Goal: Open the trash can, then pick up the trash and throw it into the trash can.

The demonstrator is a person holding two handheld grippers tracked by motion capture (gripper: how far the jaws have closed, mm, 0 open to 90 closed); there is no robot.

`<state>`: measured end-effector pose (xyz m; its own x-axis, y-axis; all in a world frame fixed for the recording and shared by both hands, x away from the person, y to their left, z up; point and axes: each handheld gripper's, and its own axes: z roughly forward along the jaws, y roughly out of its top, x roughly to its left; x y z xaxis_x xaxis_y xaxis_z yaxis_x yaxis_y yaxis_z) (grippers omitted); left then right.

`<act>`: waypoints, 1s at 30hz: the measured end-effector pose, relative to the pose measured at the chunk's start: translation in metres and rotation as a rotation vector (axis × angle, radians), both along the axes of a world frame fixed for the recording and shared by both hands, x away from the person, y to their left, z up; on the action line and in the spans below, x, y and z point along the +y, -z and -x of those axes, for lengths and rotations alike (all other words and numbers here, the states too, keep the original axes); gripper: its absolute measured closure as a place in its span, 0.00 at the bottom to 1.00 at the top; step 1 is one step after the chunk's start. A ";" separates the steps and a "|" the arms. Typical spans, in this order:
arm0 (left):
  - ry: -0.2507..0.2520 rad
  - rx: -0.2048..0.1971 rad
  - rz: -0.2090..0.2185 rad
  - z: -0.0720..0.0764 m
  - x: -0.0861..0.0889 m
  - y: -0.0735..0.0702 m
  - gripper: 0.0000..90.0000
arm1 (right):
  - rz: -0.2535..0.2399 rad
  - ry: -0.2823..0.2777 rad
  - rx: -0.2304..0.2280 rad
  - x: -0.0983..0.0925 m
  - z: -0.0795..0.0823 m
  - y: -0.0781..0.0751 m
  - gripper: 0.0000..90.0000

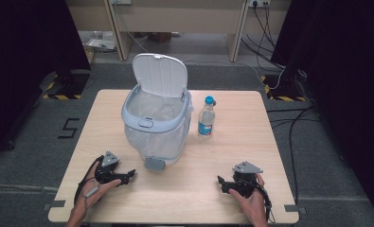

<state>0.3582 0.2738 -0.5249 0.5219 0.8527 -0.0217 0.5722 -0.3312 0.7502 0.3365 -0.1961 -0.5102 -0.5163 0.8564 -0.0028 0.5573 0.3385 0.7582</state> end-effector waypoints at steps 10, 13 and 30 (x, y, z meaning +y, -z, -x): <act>-0.001 0.000 0.000 0.000 0.000 0.000 0.16 | -0.017 0.021 -0.094 0.000 -0.017 -0.022 0.18; -0.001 0.000 0.000 0.000 0.000 0.000 0.16 | -0.025 0.019 -0.115 0.004 -0.027 -0.029 0.18; 0.000 -0.001 0.001 0.000 0.000 0.000 0.16 | -0.065 0.032 -0.176 0.025 -0.081 -0.050 0.18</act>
